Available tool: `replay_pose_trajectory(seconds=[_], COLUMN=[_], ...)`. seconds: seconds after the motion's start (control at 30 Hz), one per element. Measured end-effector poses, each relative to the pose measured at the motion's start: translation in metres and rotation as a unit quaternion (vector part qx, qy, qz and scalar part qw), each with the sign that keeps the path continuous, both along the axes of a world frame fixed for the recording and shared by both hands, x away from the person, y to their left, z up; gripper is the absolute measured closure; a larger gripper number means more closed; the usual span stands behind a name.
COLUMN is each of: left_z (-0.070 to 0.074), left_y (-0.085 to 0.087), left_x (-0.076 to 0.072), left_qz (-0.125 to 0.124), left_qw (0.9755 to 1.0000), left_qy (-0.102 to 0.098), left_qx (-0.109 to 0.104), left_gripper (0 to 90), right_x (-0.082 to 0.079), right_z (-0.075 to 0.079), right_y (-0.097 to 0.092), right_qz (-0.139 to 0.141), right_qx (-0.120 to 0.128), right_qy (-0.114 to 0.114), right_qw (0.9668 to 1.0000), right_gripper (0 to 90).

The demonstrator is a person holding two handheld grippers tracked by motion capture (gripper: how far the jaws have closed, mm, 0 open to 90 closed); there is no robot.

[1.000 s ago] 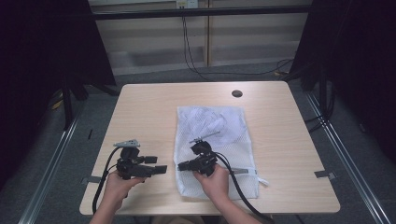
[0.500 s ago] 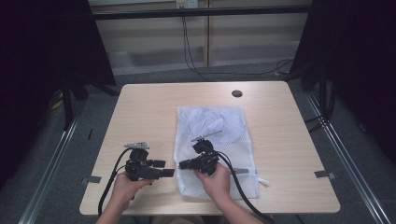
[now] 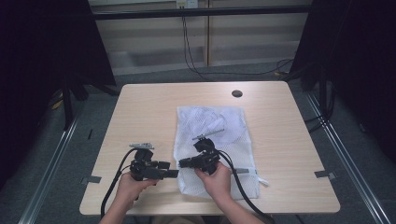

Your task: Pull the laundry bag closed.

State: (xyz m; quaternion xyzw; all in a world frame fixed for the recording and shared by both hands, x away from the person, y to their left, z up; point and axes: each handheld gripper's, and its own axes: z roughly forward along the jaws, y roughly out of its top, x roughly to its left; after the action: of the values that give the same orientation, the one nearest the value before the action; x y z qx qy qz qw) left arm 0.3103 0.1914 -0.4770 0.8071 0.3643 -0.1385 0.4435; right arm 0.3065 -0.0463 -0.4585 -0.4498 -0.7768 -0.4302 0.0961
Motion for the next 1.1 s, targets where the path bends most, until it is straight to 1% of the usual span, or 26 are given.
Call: replay_pose_trajectory(seconds=[0.03,0.1,0.13,0.17,0.2,0.23,0.3,0.33,0.37,0.43,0.47,0.53,0.67,0.73,0.83,0.9,0.97,1.0,1.07,1.1], left_z=[0.0,-0.001,-0.001,-0.001,-0.002,-0.002,-0.004,-0.004,-0.004,-0.005,-0.005,-0.006,-0.007,-0.007,-0.008,-0.008,-0.009,-0.009,-0.009,-0.009], left_y=[0.0,-0.003,-0.003,-0.004,-0.005,-0.005,-0.008,-0.009,-0.01,-0.01,-0.011,-0.013,-0.016,-0.016,-0.017,-0.019,-0.019,-0.019,-0.02,-0.021], left_x=[0.0,0.0,0.0,0.0,0.0,0.0,0.0,0.0,0.0,0.0,0.0,0.0,0.0,0.0,0.0,-0.001,0.0,0.0,0.0,-0.001], left_qz=[-0.002,0.0,-0.002,-0.001,-0.005,-0.007,-0.008,-0.007,-0.004,-0.007,-0.007,-0.011,-0.005,-0.007,-0.012,-0.009,-0.014,-0.008,-0.007,-0.003], left_qw=[1.0,1.0,1.0,1.0,1.0,1.0,0.9999,1.0,1.0,0.9999,0.9999,0.9999,0.9999,0.9998,0.9996,0.9996,0.9995,0.9995,0.9993,0.999], left_qy=[-0.002,0.001,-0.001,0.002,0.005,0.003,0.006,0.005,0.007,0.006,0.01,0.008,0.012,0.012,0.018,0.02,0.021,0.022,0.026,0.034], left_qx=[0.002,-0.003,-0.001,-0.004,-0.003,0.001,-0.001,0.0,-0.004,-0.006,-0.009,-0.003,-0.011,-0.014,-0.017,-0.019,-0.019,-0.02,-0.026,-0.028], left_gripper=[28.9,29.8,30.5,30.8,31.1,31.4,31.4,31.9,32.1,33.7,34.0,35.1,36.3,37.3,37.4,38.0,39.1,39.5,41.2,42.0], right_x=[0.0,0.0,0.0,0.0,0.0,0.0,0.0,0.0,0.0,0.0,0.0,0.0,0.0,0.0,0.0,0.0,0.0,0.0,0.0,0.0], right_z=[0.001,0.001,0.001,0.001,0.001,0.001,0.001,0.001,0.001,0.001,0.002,0.003,0.004,0.004,0.004,0.004,0.004,0.005,0.005,0.005], right_y=[0.0,-0.001,-0.001,-0.001,-0.001,-0.001,-0.001,0.0,0.0,0.0,0.0,-0.001,-0.002,-0.002,-0.002,-0.002,-0.001,-0.002,-0.001,-0.001], right_qz=[-0.001,-0.001,0.0,0.001,0.001,0.001,0.001,0.002,0.002,0.002,0.002,0.0,0.0,0.001,0.0,-0.002,-0.001,-0.001,0.0,0.001], right_qx=[-0.001,-0.001,0.0,0.001,0.001,0.001,0.001,0.002,0.002,0.002,0.002,0.003,0.003,0.004,0.006,0.007,0.005,0.006,0.006,0.006], right_qy=[0.0,0.0,-0.001,-0.003,-0.003,-0.003,-0.003,-0.003,-0.002,-0.003,-0.004,-0.004,-0.005,-0.006,-0.005,-0.006,-0.005,-0.006,-0.005,-0.007], right_qw=[1.0,1.0,1.0,1.0,1.0,1.0,1.0,1.0,1.0,1.0,1.0,1.0,1.0,1.0,1.0,1.0,1.0,1.0,1.0,1.0], right_gripper=[86.5,86.5,86.5,86.5,86.6,86.5,86.5,86.5,86.5,86.5,86.5,86.5,86.5,86.5,86.5,86.5,86.5,86.5,86.5,86.5])
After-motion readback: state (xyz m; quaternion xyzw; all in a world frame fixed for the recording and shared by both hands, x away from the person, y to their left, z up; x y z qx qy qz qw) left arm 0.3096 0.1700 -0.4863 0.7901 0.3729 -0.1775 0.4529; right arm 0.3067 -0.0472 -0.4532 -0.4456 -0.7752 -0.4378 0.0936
